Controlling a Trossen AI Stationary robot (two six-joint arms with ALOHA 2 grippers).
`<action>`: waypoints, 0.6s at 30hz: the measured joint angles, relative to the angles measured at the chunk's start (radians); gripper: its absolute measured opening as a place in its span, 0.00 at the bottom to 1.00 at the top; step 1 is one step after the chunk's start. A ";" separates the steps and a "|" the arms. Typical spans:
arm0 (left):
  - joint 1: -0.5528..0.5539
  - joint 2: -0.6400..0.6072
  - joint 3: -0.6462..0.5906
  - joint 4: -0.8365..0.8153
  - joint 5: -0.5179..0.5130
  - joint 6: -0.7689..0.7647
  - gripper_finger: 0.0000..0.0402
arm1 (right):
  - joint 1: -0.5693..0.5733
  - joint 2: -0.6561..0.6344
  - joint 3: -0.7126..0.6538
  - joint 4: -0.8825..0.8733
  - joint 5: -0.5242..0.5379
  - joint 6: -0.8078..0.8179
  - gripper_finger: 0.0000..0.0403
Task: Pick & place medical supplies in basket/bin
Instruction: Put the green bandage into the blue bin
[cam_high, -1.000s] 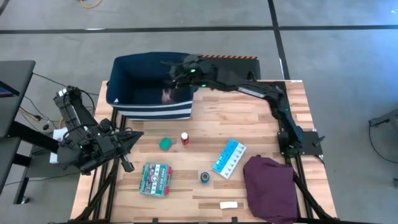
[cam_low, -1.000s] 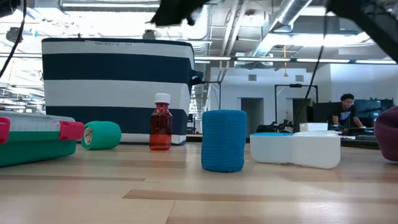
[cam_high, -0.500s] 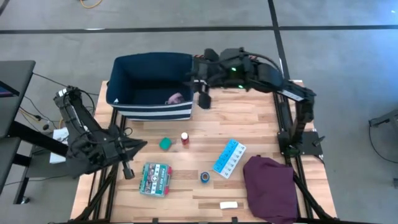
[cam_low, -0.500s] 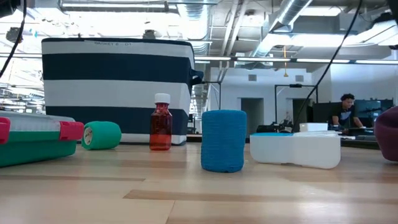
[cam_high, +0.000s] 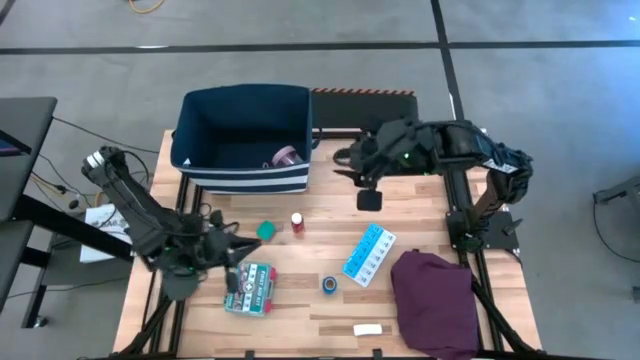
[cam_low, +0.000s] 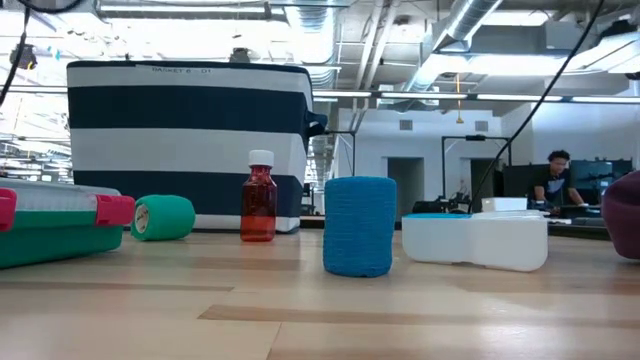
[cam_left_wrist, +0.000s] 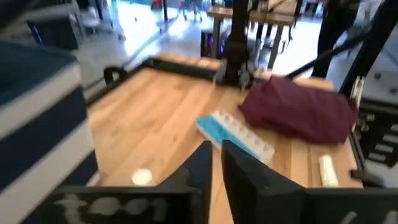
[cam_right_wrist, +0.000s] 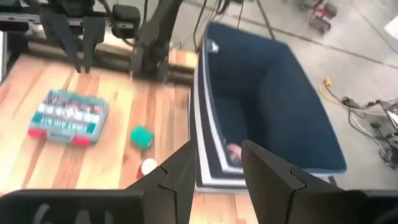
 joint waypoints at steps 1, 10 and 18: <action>0.020 0.019 0.000 0.003 0.033 -0.009 0.09 | 0.006 0.007 0.001 -0.011 0.002 0.000 0.31; 0.213 0.172 0.000 -0.023 0.196 -0.207 0.25 | 0.042 0.052 0.002 -0.061 0.154 0.046 0.31; 0.479 0.233 0.000 -0.312 0.503 -0.390 0.27 | 0.044 0.051 0.000 -0.182 0.234 0.133 0.30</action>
